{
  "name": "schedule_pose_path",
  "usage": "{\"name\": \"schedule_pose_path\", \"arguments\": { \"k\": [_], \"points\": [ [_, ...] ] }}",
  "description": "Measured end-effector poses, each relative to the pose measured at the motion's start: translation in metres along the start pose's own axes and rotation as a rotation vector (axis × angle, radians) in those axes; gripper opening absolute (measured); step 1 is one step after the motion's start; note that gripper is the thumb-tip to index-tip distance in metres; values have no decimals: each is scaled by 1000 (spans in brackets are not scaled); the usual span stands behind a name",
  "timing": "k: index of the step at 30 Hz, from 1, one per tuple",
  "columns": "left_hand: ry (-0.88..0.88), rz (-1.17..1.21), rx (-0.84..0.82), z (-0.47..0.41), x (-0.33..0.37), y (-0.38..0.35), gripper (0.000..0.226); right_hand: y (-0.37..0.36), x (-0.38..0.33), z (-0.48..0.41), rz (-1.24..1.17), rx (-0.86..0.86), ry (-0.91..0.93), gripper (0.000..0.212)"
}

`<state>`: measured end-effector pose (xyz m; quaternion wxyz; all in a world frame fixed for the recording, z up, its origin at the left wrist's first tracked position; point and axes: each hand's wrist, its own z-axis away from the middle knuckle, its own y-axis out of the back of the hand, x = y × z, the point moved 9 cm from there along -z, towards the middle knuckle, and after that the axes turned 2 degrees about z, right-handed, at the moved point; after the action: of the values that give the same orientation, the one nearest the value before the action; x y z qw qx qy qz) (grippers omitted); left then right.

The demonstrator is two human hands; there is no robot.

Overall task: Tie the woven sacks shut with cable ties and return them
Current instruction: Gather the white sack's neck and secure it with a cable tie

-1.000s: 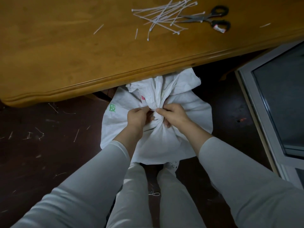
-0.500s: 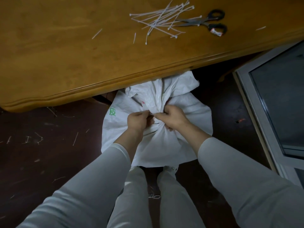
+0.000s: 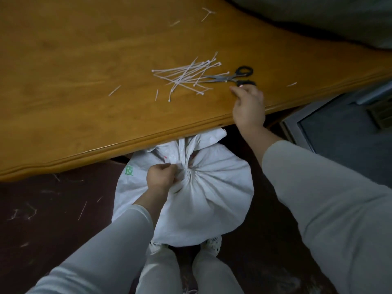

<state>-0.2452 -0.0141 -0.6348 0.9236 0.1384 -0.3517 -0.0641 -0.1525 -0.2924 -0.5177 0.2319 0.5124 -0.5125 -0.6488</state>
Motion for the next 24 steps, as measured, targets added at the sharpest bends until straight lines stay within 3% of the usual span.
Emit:
{"name": "schedule_pose_path", "arguments": {
  "k": [3,5,10,14,18,21,24],
  "points": [
    [-51,-140,58,-3,8,-1,11,-13,11,-28,183,-148,18,54],
    [-67,-217,91,-3,13,-3,22,-19,17,-39,254,-240,5,56],
    [-60,-346,217,-1,23,-1,49,-3,12,-46,376,-154,19,33],
    [-87,-406,319,14,37,0,47,-2,18,-46,448,-188,27,20],
    [-248,-261,381,27,55,-1,31,5,27,-38,448,-186,14,20],
    [-397,-120,293,40,76,-13,26,17,35,-35,343,-146,-55,24],
    [-415,31,152,49,95,-32,20,35,36,-27,222,-94,-93,28]
  ]
}}
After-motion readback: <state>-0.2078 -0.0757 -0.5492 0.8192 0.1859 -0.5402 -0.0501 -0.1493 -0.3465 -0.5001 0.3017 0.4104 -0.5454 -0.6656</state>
